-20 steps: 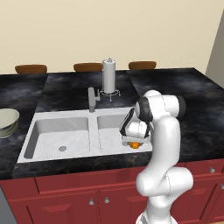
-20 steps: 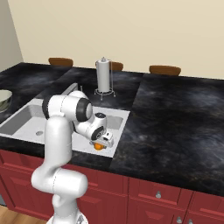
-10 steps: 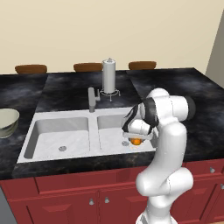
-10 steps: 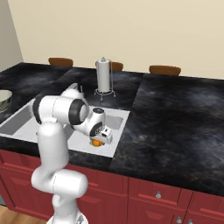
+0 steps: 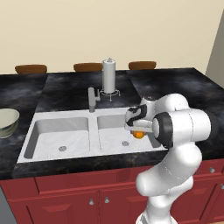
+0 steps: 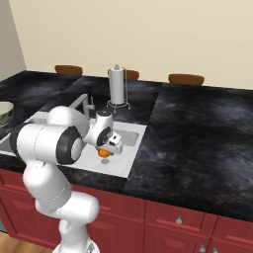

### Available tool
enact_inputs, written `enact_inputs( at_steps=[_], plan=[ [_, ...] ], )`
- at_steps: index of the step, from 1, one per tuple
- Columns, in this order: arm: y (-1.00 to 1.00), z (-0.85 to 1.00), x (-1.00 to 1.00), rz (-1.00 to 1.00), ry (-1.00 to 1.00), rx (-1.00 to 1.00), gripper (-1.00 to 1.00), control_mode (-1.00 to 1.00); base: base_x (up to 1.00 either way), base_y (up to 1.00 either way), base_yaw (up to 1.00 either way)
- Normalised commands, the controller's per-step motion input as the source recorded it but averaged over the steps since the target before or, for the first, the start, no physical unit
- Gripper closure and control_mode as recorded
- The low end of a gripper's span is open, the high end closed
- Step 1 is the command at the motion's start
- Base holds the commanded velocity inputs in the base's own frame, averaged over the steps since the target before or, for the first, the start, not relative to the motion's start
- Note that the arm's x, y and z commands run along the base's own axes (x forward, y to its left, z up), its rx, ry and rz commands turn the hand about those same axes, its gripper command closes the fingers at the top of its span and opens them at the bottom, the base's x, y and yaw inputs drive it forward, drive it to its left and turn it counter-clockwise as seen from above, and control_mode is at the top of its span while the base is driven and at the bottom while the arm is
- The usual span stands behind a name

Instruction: Pick the garlics from the cabinet and place them in one bowl. Pick the orange from the sink and place it in the other bowl.

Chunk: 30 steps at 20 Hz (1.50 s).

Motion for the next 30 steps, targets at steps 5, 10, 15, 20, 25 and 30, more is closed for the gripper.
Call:
enact_inputs(
  at_steps=[5, 10, 15, 20, 25, 30],
  plan=[
    [0.00, 0.76, -0.41, 0.00, 0.00, 0.00, 1.00, -1.00, 0.00, 0.00, 0.00],
    [0.00, 0.68, -0.37, 0.00, 0.00, 0.00, 1.00, -1.00, 0.00, 0.00, 0.00],
    [0.00, 0.51, -0.32, 0.00, 0.00, 0.00, 1.00, -1.00, 0.00, 0.00, 0.00],
    [0.00, 0.13, -0.09, 0.00, 0.00, 0.00, 1.00, 1.00, -0.09, 0.00, 0.01],
    [0.00, 0.00, 0.00, 0.00, 0.00, 0.00, 1.00, 1.00, -0.57, 0.20, 0.06],
    [0.00, 0.00, 0.00, 0.00, 0.00, 0.00, 1.00, 1.00, -0.04, 0.48, 0.01]
  ],
)
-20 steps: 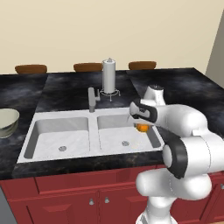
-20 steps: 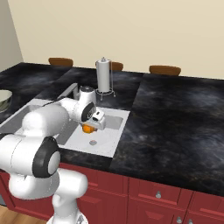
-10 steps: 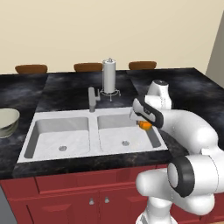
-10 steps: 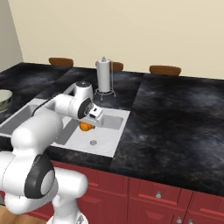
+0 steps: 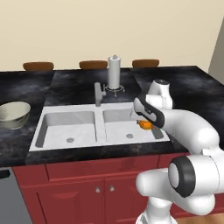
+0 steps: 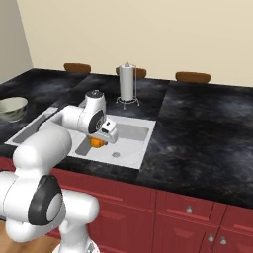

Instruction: Pick the garlics from the cabinet and place them in one bowl. Pick the orange from the sink and place it in the other bowl.

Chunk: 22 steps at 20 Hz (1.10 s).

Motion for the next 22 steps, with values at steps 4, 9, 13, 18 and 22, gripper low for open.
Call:
enact_inputs(
  at_steps=[4, 9, 13, 18, 22],
  plan=[
    [0.00, 0.00, 0.00, 0.00, 0.00, 0.00, 1.00, 1.00, 0.02, 0.86, 0.00],
    [0.00, 0.00, 0.00, 0.00, 0.00, 0.00, 1.00, 1.00, 0.10, 0.95, 0.00],
    [0.00, 0.00, 0.00, 0.00, 0.00, 0.00, 1.00, 1.00, 0.15, 0.97, 0.00],
    [0.00, 0.00, 0.00, 0.00, 0.00, 0.00, 1.00, 1.00, 0.19, 0.89, 0.00],
    [0.00, 0.00, 0.00, 0.00, 0.00, 0.00, 1.00, 1.00, 0.25, 0.74, 0.00]
  ],
)
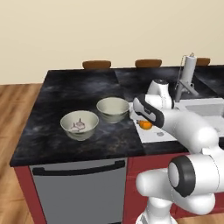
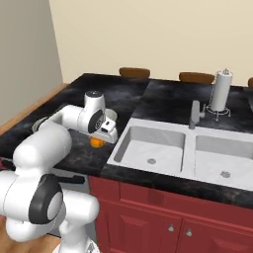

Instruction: Pick the garlics from the cabinet and place them in one bowl. Pick the orange from the sink and place it in the other bowl.

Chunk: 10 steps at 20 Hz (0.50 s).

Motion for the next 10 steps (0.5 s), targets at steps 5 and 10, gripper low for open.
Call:
enact_inputs(
  at_steps=[5, 10],
  plan=[
    [0.00, 0.00, 0.00, 0.00, 0.00, 0.00, 1.00, 1.00, 0.28, 0.50, 0.00],
    [0.00, 0.00, 0.00, 0.00, 0.00, 0.00, 1.00, 1.00, 0.42, 0.08, 0.00]
  ],
)
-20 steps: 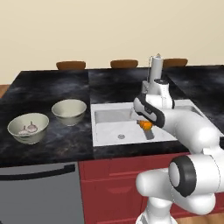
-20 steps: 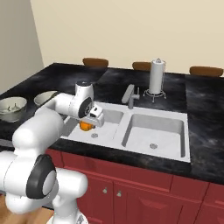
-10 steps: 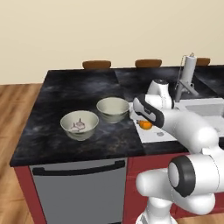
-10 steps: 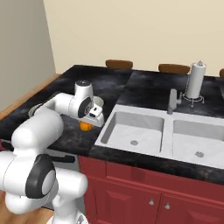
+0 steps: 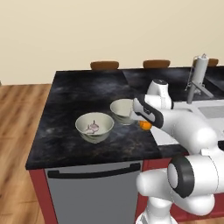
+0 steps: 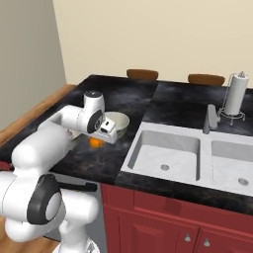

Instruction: Pick the garlics from the cabinet and place them in one bowl. Pick the orange from the sink and place it in the other bowl.

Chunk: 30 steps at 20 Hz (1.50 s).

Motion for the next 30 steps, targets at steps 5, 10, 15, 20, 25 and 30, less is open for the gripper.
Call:
enact_inputs(
  at_steps=[5, 10, 15, 20, 25, 30],
  plan=[
    [0.00, 0.00, 0.00, 0.00, 0.00, 0.00, 1.00, 1.00, 0.21, 0.00, 0.00],
    [0.00, 0.08, 0.06, 0.00, 0.00, -0.01, 1.00, -1.00, 0.00, 0.00, 0.00],
    [-0.03, 0.21, 0.47, 0.00, 0.00, -0.02, 1.00, -1.00, 0.00, 0.00, 0.00],
    [-0.01, 0.21, 0.73, 0.00, 0.00, 0.00, 1.00, -1.00, 0.00, 0.00, 0.00],
    [0.00, 0.04, 0.80, 0.00, 0.01, 0.00, 1.00, -1.00, 0.00, 0.00, 0.00],
    [0.00, 0.00, 0.79, 0.00, 0.02, 0.00, 1.00, -1.00, 0.00, 0.00, 0.00]
  ],
)
